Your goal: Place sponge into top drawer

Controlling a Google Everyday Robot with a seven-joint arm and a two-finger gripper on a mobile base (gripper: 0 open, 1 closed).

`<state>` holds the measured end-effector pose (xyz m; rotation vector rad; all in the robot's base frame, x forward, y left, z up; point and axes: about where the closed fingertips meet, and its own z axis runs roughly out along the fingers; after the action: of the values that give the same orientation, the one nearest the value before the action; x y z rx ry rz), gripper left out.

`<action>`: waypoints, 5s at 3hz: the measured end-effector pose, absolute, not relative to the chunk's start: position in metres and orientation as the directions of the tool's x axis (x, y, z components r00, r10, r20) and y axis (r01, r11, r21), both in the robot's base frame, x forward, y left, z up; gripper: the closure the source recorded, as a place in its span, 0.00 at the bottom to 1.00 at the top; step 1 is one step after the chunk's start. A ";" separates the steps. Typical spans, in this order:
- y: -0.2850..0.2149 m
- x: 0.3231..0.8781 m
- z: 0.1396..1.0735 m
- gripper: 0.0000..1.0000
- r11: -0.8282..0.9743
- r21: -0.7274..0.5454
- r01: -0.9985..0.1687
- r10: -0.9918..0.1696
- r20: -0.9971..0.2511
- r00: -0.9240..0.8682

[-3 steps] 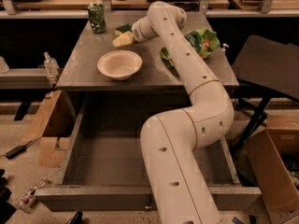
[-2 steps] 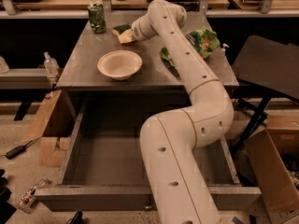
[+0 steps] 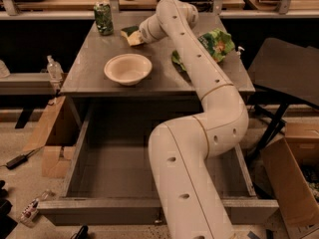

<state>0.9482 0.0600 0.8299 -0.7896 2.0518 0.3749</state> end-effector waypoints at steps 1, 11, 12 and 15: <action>0.061 0.948 0.828 1.00 0.752 -0.026 -0.659 -0.391 -0.822 -0.414; 0.061 0.948 0.828 1.00 0.752 -0.026 -0.659 -0.391 -0.822 -0.414; 0.061 0.948 0.829 1.00 0.752 -0.026 -0.659 -0.391 -0.822 -0.414; 0.063 0.948 0.829 0.59 0.750 -0.025 -0.661 -0.393 -0.820 -0.416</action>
Offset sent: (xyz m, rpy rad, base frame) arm -0.0154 0.0078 0.0080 -0.0094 0.0269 0.0602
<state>0.9475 0.0631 0.8286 -0.7920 2.0579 0.3811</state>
